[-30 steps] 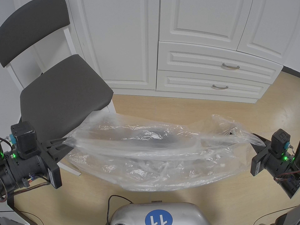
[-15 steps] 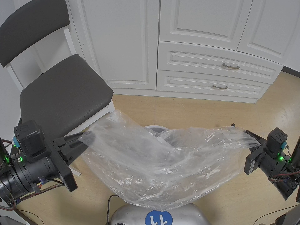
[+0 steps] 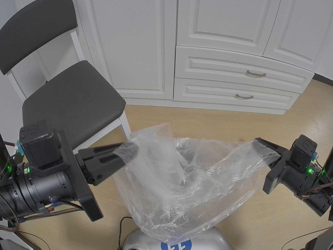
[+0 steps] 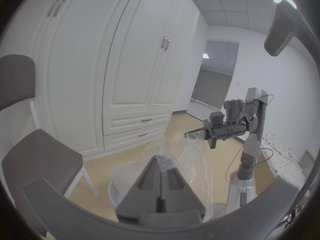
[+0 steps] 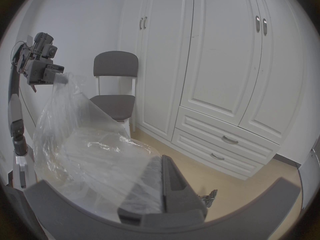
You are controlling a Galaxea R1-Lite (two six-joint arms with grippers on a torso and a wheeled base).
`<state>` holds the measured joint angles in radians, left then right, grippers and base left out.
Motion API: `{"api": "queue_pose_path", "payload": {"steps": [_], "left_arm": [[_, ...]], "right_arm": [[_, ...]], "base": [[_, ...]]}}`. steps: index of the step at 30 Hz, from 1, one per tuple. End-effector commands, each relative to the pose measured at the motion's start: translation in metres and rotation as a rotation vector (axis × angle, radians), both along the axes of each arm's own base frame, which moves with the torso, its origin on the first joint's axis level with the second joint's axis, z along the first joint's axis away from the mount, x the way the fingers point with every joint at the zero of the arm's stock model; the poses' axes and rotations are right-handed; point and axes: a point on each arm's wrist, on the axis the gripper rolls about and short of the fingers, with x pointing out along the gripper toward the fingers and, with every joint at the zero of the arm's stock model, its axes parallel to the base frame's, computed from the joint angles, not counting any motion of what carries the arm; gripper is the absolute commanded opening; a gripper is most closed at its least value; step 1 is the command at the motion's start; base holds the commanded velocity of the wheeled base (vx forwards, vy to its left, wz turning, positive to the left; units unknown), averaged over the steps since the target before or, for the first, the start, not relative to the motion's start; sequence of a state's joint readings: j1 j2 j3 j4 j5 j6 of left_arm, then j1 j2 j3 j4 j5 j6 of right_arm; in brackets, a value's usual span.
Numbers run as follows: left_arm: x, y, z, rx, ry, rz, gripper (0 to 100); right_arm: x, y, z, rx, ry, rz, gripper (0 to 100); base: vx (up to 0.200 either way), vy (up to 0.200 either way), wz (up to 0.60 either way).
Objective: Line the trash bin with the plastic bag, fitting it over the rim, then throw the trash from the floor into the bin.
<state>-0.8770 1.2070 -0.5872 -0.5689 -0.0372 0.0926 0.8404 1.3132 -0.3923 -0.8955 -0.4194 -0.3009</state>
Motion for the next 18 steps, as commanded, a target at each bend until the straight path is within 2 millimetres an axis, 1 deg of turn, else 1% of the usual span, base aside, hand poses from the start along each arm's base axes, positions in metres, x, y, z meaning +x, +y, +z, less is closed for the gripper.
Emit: {"api": "queue_pose_path", "payload": {"steps": [1,4,6,7,9,11,14,16,18], "left_arm": [[-0.001,-0.012,-0.004,0.020,0.019,-0.049,0],[-0.004,-0.012,-0.008,0.015,0.028,-0.054,0],[-0.004,-0.012,-0.009,-0.018,0.047,-0.056,0],[-0.004,-0.013,-0.006,-0.061,0.044,-0.057,0],[-0.002,-0.016,-0.005,-0.112,0.018,-0.062,0],[-0.003,-0.014,-0.009,-0.136,-0.008,-0.066,0],[-0.005,-0.013,-0.010,-0.163,-0.034,-0.092,0],[-0.003,-0.016,-0.009,-0.156,-0.031,-0.092,0],[0.002,-0.023,-0.010,-0.143,-0.010,-0.087,0]], "right_arm": [[-0.001,0.003,-0.001,0.044,0.025,0.038,0],[-0.006,0.005,-0.003,0.062,0.039,0.066,0],[-0.010,0.009,-0.001,0.078,0.038,0.083,0],[-0.010,0.013,0.001,0.092,0.045,0.092,0],[-0.004,0.022,0.005,0.138,0.071,0.080,0],[0.004,0.032,0.005,0.185,0.105,0.054,0],[0.014,0.043,0.009,0.239,0.129,-0.029,0],[0.018,0.048,0.012,0.273,0.145,-0.043,0],[0.018,0.052,0.015,0.303,0.167,-0.037,0]], "base": [[0.000,0.000,0.00],[0.000,0.000,0.00],[0.000,0.000,0.00],[0.000,0.000,0.00],[0.000,0.000,0.00],[0.000,0.000,0.00],[0.000,0.000,0.00],[0.000,0.000,0.00],[0.000,0.000,0.00]]}}
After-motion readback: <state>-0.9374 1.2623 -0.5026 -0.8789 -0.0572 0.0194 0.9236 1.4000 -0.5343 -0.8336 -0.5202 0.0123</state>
